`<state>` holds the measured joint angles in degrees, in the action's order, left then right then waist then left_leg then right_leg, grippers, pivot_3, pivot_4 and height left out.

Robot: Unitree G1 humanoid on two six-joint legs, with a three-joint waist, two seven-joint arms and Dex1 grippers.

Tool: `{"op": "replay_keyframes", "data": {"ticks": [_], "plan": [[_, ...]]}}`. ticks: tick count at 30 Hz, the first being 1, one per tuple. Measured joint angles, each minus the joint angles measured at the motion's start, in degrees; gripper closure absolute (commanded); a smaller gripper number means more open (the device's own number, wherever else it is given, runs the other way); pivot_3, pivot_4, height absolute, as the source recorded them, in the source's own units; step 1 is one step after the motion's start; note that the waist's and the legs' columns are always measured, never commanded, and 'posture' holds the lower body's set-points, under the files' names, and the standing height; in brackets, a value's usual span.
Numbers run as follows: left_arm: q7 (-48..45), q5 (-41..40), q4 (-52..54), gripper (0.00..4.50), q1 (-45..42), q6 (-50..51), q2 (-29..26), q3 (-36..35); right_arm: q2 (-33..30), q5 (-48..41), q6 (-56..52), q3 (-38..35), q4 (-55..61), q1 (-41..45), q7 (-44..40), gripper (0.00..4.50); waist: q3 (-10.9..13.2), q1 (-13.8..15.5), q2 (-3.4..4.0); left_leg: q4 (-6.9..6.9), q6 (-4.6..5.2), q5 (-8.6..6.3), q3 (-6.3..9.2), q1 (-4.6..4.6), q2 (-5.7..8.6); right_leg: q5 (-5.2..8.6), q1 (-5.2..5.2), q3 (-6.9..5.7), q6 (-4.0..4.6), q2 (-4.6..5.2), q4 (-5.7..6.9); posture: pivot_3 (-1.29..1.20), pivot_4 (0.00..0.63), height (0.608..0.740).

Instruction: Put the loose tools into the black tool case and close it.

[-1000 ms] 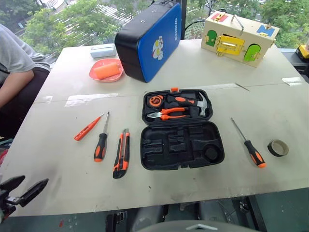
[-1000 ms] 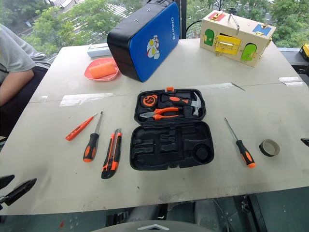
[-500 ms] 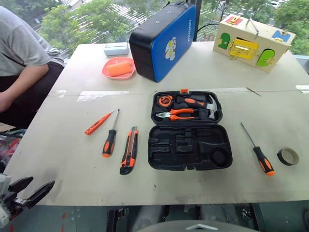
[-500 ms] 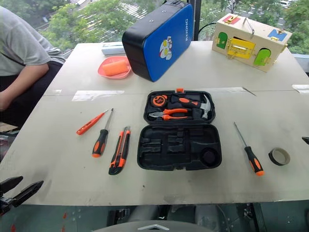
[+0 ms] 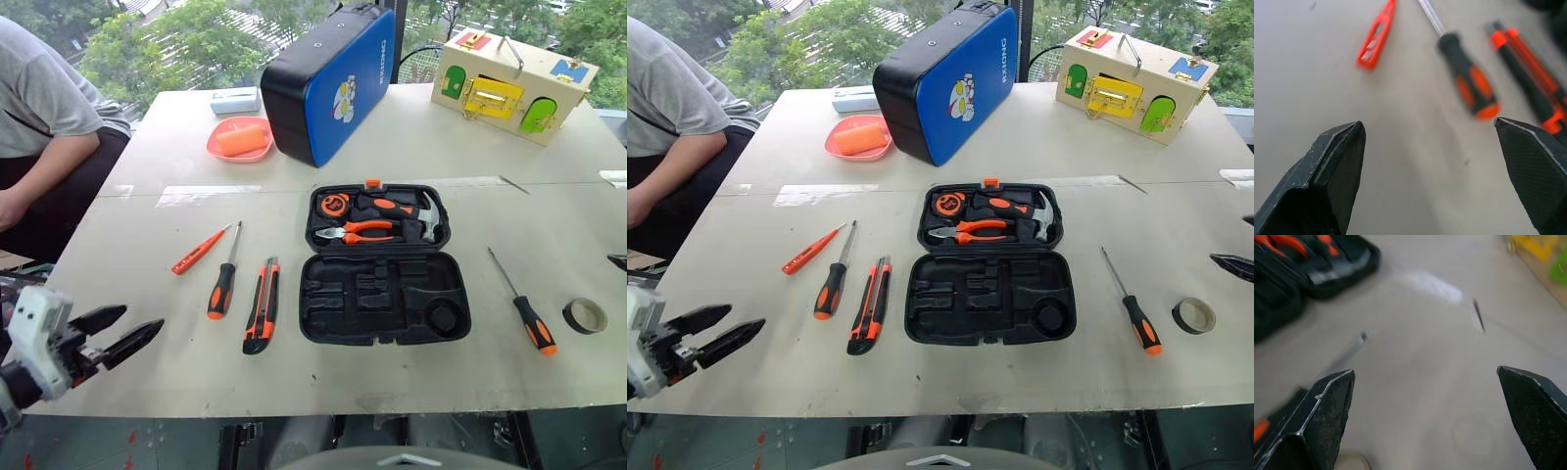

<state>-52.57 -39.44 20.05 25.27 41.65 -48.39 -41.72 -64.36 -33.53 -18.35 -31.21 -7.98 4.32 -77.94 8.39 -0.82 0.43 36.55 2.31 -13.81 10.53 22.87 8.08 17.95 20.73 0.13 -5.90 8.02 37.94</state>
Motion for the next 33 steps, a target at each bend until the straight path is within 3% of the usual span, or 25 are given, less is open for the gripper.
{"op": "replay_keyframes", "data": {"ticks": [4, 7, 14, 17, 22, 23, 29, 32, 33], "plan": [[6.24, -3.38, 4.82, 0.0, -6.4, 10.32, -2.57, 5.08, 0.12, -8.21, -7.43, 3.31, 16.98, 0.5, 0.76, 0.04, 0.02, 0.18, -0.02, 0.0, 0.02, -0.01, 0.0, 0.04, -0.07, 0.0, 0.01, 0.02, 0.0, -0.05, 0.0, 0.0, 0.15, 0.735], [17.19, -5.9, 6.21, 0.0, -18.95, 23.23, -1.52, 11.74, 0.92, -17.27, -13.13, 8.6, 31.62, 6.5, 4.02, 0.04, 0.08, 0.41, -0.15, 0.04, -0.07, 0.04, -0.01, 0.04, -0.06, -0.02, 0.02, -0.01, -0.02, -0.05, -0.01, 0.0, 0.15, 0.735], [28.39, -3.59, 2.74, 0.0, -30.09, 34.2, 2.3, 20.18, 3.82, -21.28, -15.63, 16.54, 39.18, 13.81, 7.13, 0.04, 0.1, 0.18, -0.84, 0.09, -0.13, 0.07, -0.08, 0.05, -0.07, -0.03, 0.03, -0.03, -0.03, -0.08, 0.0, 0.0, 0.15, 0.735], [29.86, -1.58, 2.06, 0.65, -32.07, 34.17, 2.11, 23.3, 5.54, -19.49, -14.98, 19.69, 38.35, 15.61, 7.18, 0.0, 0.06, 0.37, -0.77, 0.1, -0.13, 0.08, -0.16, -0.03, -0.07, -0.03, 0.05, -0.02, -0.03, -0.07, 0.05, 0.0, 0.15, 0.735], [30.71, 1.7, 1.44, 3.26, -32.61, 33.78, 1.28, 25.67, 7.32, -16.36, -13.84, 21.79, 36.66, 16.31, 7.05, 0.0, -0.04, 0.48, -0.6, 0.09, -0.13, 0.07, -0.18, -0.06, -0.08, -0.03, 0.06, 0.16, -0.02, -0.07, 0.09, 0.0, 0.15, 0.735], [30.6, 1.69, 1.45, 3.54, -32.66, 33.79, 1.26, 25.76, 7.4, -16.27, -13.84, 21.81, 36.63, 16.3, 7.05, 0.0, -0.04, 0.49, -0.6, 0.09, -0.13, 0.07, -0.18, -0.06, -0.08, -0.03, 0.06, 0.18, -0.02, -0.07, 0.09, 0.0, 0.15, 0.735], [29.47, 2.49, 1.32, 3.55, -33.16, 33.73, 0.67, 25.86, 7.84, -15.55, -13.81, 21.9, 36.6, 16.4, 6.53, 0.0, -0.09, 0.54, -0.52, 0.07, -0.13, 0.08, -0.19, -0.06, -0.08, -0.03, 0.11, 0.28, -0.02, -0.09, 0.09, 0.0, 0.15, 0.735], [26.17, 1.26, 1.08, 3.55, -33.5, 33.6, -0.48, 25.56, 7.83, -14.79, -13.76, 21.9, 36.61, 16.3, 5.81, 0.0, 0.0, 0.5, -0.66, 0.08, -0.14, 0.07, -0.19, -0.01, -0.09, -0.04, 0.15, 0.29, -0.02, -0.11, 0.1, 0.0, 0.15, 0.735], [21.52, 0.09, 1.24, 3.55, -33.88, 31.33, -3.5, 25.73, 7.69, -14.36, -13.71, 21.9, 36.61, 15.68, 5.4, 0.0, 0.19, 0.47, -0.98, 0.08, -0.15, 0.08, -0.18, 0.06, -0.13, -0.04, 0.21, 0.26, 0.0, -0.14, 0.11, 0.0, 0.15, 0.735]]}}
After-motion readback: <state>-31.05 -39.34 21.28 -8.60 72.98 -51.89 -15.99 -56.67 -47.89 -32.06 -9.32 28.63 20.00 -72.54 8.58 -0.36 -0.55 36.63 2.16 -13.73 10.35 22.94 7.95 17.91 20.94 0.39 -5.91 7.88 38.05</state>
